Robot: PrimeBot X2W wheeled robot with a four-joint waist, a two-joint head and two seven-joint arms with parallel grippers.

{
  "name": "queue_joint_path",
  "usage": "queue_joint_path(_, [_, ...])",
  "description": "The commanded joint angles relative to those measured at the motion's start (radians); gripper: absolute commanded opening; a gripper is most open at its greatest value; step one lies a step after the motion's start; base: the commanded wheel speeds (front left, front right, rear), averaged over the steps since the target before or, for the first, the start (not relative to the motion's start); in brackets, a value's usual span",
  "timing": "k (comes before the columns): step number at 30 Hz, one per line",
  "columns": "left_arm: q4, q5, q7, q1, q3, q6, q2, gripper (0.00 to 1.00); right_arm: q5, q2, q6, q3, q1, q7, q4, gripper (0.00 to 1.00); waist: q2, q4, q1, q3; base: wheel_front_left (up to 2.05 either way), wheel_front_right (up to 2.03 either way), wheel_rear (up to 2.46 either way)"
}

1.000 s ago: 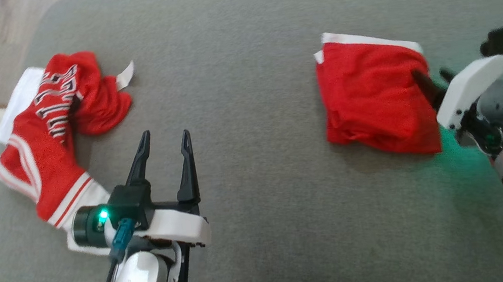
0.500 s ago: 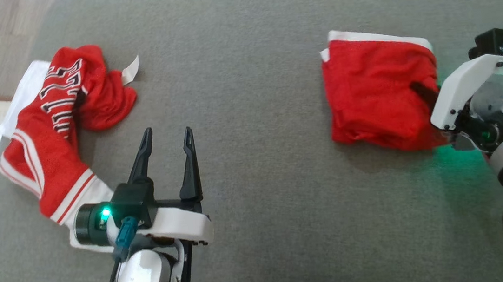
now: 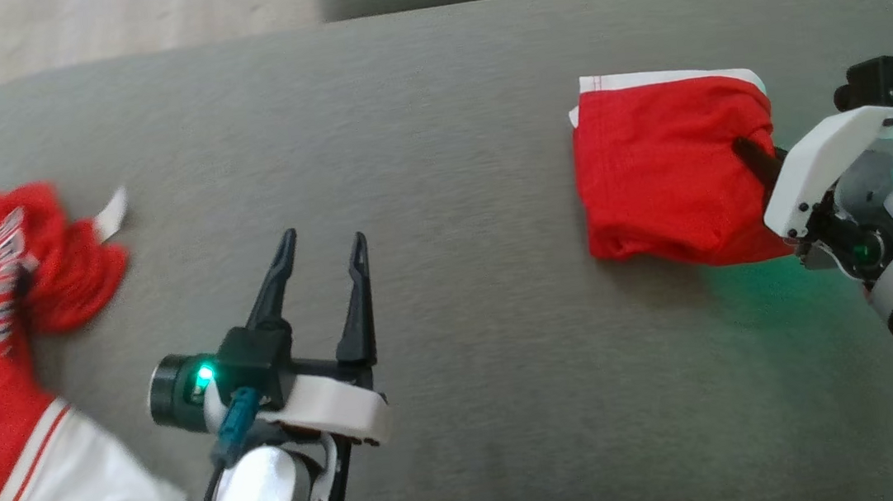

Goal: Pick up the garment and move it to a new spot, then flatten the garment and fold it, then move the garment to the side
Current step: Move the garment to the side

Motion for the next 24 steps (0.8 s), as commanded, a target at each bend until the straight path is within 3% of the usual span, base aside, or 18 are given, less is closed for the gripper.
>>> queue_joint_path(1, [-0.028,0.005,-0.012,-0.034,0.022,-0.003,0.002,1.00,0.008,-0.013,0.008,0.009,-0.011,-0.017,-0.019,0.00,0.0000,-0.073,0.0000,-0.021,0.00,0.00,0.00])
queue_joint_path(7, [-0.006,-0.006,-0.012,-0.045,-0.006,-0.017,0.002,1.00,0.050,-0.007,0.008,0.059,-0.023,-0.041,-0.017,0.00,0.0000,-0.213,0.0000,-0.028,0.00,0.00,0.00])
queue_joint_path(12, [0.009,-0.013,-0.012,-0.058,-0.029,-0.018,0.002,1.00,0.079,-0.010,0.008,0.092,-0.027,-0.059,-0.016,0.00,0.0000,-0.269,0.0000,-0.024,0.00,0.00,0.00])
queue_joint_path(19, [0.017,-0.003,-0.012,-0.081,-0.043,-0.017,0.002,1.00,0.119,-0.041,0.008,0.126,-0.044,-0.087,-0.022,0.00,0.0000,-0.266,0.0000,0.016,0.00,0.00,0.00])
queue_joint_path(24, [0.022,0.010,-0.012,-0.113,-0.056,-0.012,0.002,1.00,0.122,-0.122,0.008,0.164,-0.085,-0.102,-0.049,0.00,0.0000,-0.218,0.0000,0.087,0.00,0.00,0.00])
